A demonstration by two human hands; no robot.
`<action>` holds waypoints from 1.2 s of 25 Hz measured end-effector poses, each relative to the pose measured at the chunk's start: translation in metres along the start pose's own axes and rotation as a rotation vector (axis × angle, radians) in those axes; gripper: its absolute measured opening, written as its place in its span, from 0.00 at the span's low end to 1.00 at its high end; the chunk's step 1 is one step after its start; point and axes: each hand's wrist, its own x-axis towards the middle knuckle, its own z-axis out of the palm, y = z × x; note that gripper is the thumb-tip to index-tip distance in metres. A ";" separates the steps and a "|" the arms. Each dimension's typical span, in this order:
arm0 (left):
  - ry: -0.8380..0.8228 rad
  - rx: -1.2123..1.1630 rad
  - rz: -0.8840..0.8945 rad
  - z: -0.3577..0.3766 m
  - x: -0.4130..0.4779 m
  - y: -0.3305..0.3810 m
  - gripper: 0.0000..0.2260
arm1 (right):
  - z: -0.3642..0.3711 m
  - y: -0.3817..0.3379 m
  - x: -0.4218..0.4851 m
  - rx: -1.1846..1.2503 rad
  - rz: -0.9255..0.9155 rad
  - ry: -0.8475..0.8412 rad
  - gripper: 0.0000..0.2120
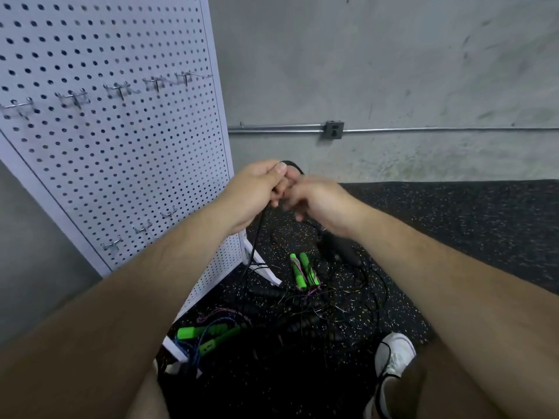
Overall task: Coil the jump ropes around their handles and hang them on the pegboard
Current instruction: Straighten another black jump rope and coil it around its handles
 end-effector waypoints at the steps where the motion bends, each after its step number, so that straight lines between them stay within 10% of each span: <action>1: -0.022 -0.025 0.010 0.004 0.005 0.004 0.13 | 0.005 0.004 -0.003 -0.109 0.018 -0.035 0.06; 10: 0.036 0.088 -0.128 -0.008 0.003 0.000 0.25 | 0.016 -0.006 0.021 -0.054 -0.060 0.200 0.12; 15: -0.251 0.435 -0.255 -0.014 -0.029 -0.032 0.12 | 0.003 -0.025 0.025 0.156 -0.012 0.286 0.11; 21: 0.111 0.431 -0.045 -0.006 -0.019 -0.005 0.12 | -0.014 -0.022 0.019 0.372 -0.045 0.203 0.07; 27: 0.190 0.341 0.238 0.002 0.001 0.031 0.12 | -0.024 -0.018 0.004 -0.159 -0.108 0.386 0.24; 30: 0.216 0.282 0.309 -0.001 0.007 0.038 0.13 | -0.025 -0.005 0.008 -0.590 0.012 0.281 0.09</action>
